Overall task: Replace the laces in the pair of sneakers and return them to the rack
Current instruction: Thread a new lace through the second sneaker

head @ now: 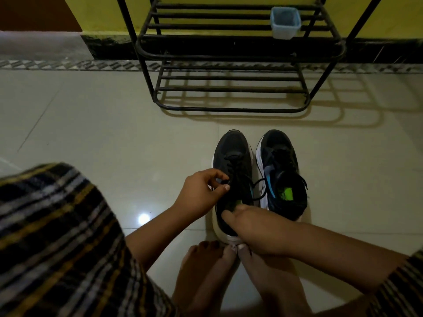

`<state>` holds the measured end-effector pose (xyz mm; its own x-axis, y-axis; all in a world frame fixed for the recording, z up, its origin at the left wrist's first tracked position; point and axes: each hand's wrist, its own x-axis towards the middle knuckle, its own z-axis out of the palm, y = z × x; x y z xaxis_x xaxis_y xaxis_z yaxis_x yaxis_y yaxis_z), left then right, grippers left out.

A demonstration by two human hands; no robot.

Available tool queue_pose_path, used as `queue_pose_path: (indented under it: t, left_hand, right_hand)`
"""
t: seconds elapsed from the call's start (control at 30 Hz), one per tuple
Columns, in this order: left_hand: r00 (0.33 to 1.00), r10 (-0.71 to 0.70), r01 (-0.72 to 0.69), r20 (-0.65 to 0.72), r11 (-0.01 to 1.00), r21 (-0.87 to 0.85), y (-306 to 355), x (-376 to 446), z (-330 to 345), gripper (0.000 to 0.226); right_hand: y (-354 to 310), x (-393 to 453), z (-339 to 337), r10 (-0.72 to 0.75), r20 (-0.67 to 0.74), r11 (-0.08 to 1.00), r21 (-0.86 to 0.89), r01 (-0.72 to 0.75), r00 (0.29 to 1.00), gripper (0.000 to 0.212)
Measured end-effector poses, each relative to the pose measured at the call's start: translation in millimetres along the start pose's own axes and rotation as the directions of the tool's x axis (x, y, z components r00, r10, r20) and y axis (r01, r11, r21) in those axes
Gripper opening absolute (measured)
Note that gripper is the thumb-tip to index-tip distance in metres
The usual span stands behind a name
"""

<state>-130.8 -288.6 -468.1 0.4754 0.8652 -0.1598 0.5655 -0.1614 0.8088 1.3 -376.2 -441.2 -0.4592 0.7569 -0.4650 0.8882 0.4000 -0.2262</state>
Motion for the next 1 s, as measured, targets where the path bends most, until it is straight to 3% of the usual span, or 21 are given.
queue_pose_path:
  t: [0.17,0.27,0.37,0.43,0.47,0.6,0.73,0.83,1.0]
  left_hand:
    - [1.000,0.000,-0.001,-0.030,0.999,-0.048,-0.5,11.2,-0.2,0.008]
    - [0.993,-0.092,0.066,-0.069,0.945,-0.319,0.1,8.6,-0.4,0.016]
    - [0.963,-0.269,0.158,-0.037,0.665,-0.730,10.1,7.2,-6.1,0.024]
    - [0.940,-0.342,0.163,-0.006,0.463,-0.871,14.3,8.8,-13.9,0.029]
    - [0.933,-0.359,0.171,0.002,0.438,-0.883,14.5,8.9,-18.0,0.031]
    - [0.925,-0.370,0.333,0.084,0.687,-0.646,-2.7,-0.8,-20.4,0.032]
    - [0.877,-0.425,0.460,0.224,0.878,-0.134,-27.0,-21.9,-1.3,0.031]
    - [0.890,-0.422,0.372,0.172,0.892,0.258,-39.4,-35.1,10.8,0.028]
    - [0.858,-0.460,0.284,0.230,0.796,0.535,-40.6,-40.8,11.3,0.026]
  right_hand:
    - [1.3,4.7,0.9,0.000,-0.040,0.997,-0.072,-0.003,0.999,0.050]
    - [5.1,2.9,2.1,0.014,-0.051,0.999,-0.029,-0.015,0.999,0.049]
    - [9.8,3.2,6.4,0.023,-0.099,0.999,-0.019,-0.025,0.995,0.050]
    - [10.4,3.9,10.2,0.021,-0.131,1.000,-0.019,-0.024,0.991,0.052]
    - [10.6,3.6,10.9,0.023,-0.136,1.000,-0.018,-0.026,0.990,0.052]
    - [11.9,4.0,11.6,0.049,-0.140,0.999,0.017,-0.047,0.989,0.050]
    - [9.0,4.1,11.4,0.053,-0.164,0.997,-0.048,-0.062,0.985,0.054]
    - [5.4,4.4,11.1,0.000,-0.162,0.987,-0.160,-0.026,0.987,0.061]
    - [5.5,5.5,11.3,0.021,-0.165,0.984,-0.171,-0.050,0.986,0.063]
